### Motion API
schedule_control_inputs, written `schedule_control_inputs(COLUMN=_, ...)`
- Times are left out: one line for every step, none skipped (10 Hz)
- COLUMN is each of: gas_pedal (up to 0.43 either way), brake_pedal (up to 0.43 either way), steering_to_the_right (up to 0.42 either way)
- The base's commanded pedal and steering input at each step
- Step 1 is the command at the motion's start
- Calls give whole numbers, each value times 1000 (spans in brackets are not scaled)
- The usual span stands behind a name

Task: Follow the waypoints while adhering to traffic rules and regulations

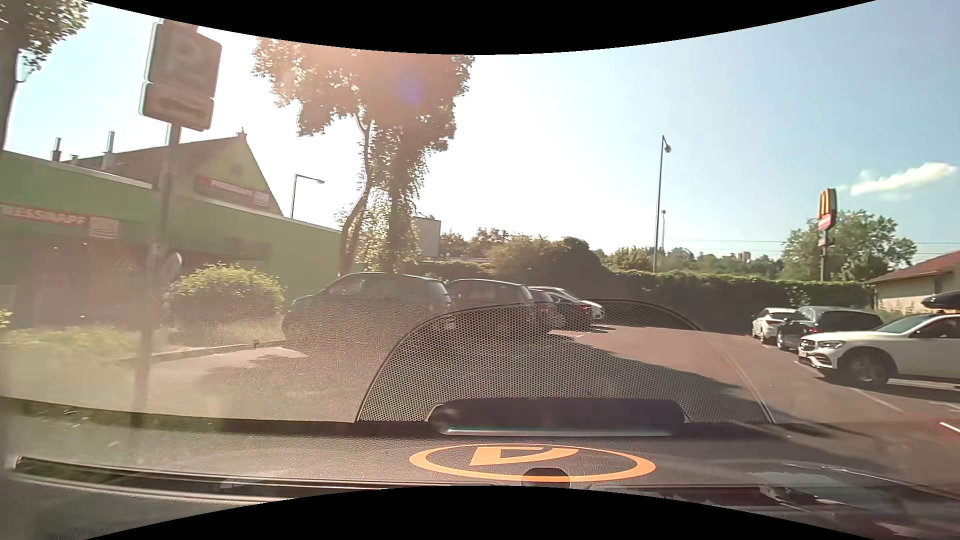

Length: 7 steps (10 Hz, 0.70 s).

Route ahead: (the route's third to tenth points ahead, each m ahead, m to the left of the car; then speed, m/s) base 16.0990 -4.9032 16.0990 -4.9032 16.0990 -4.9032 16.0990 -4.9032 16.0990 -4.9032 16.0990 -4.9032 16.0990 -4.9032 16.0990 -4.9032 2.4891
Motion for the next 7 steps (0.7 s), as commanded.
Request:
schedule_control_inputs(gas_pedal=118, brake_pedal=0, steering_to_the_right=626)
schedule_control_inputs(gas_pedal=118, brake_pedal=0, steering_to_the_right=587)
schedule_control_inputs(gas_pedal=118, brake_pedal=0, steering_to_the_right=538)
schedule_control_inputs(gas_pedal=118, brake_pedal=0, steering_to_the_right=499)
schedule_control_inputs(gas_pedal=118, brake_pedal=0, steering_to_the_right=454)
schedule_control_inputs(gas_pedal=118, brake_pedal=0, steering_to_the_right=422)
schedule_control_inputs(gas_pedal=118, brake_pedal=0, steering_to_the_right=377)
